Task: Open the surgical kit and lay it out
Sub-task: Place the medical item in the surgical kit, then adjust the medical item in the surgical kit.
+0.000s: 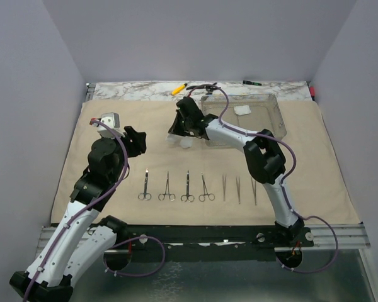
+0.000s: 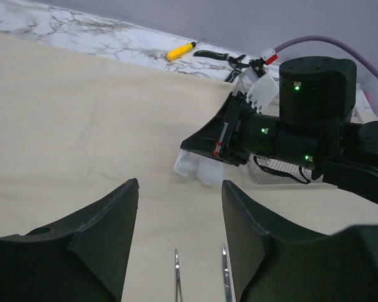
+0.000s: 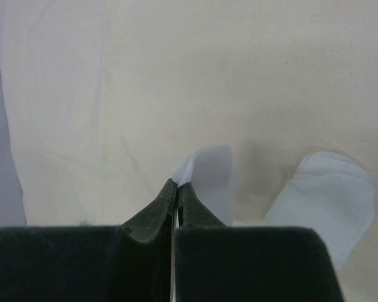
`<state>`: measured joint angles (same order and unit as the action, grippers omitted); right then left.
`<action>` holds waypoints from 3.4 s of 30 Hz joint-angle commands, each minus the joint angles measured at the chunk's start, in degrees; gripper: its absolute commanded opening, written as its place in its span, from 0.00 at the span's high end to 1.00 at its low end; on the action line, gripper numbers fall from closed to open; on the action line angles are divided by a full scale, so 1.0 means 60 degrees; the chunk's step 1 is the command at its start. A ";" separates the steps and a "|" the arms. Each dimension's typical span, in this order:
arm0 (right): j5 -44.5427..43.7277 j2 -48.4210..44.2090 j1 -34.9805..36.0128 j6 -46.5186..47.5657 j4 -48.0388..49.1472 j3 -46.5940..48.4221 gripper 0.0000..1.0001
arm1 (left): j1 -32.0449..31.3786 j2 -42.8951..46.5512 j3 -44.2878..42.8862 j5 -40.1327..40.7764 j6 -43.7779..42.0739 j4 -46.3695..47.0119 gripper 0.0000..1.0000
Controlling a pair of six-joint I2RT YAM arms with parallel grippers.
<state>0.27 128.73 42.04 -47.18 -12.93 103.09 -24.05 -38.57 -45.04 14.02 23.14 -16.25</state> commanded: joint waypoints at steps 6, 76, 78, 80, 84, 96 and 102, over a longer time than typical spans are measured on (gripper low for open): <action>-0.0104 0.0759 0.0135 -0.0320 -0.0646 0.0547 0.90 | 0.0039 0.0099 0.0184 0.0153 0.0046 -0.0171 0.43; -0.1713 -0.6610 -0.2124 0.2965 -0.1583 -0.4950 0.59 | 0.0884 -1.2301 -0.4682 -0.2841 0.1190 0.1155 0.61; -0.1629 -0.6581 -0.2117 0.2956 -0.1554 -0.4950 0.59 | 0.0889 -1.2398 -0.4689 -0.2855 0.1144 0.1116 0.61; -0.1601 -0.6547 -0.2129 0.2954 -0.1544 -0.4928 0.60 | 0.0888 -1.2491 -0.4718 -0.2933 0.1128 0.1050 0.61; -0.1604 -0.6546 -0.2151 0.2930 -0.1559 -0.4906 0.60 | 0.0885 -1.2343 -0.4662 -0.2795 0.1098 0.0981 0.58; -0.1396 -0.6430 -0.2157 0.2828 -0.1533 -0.4862 0.61 | 0.0753 -1.2296 -0.4873 -0.2160 0.0573 0.0993 0.54; -0.1310 -0.6345 -0.2144 0.2795 -0.1506 -0.4804 0.63 | 0.0720 -1.2564 -0.4928 -0.2663 0.0612 0.0901 0.66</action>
<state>-8.67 89.45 29.50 -30.06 -23.14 73.95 -19.27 -112.20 -72.79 -0.47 27.53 -9.56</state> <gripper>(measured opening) 0.378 0.377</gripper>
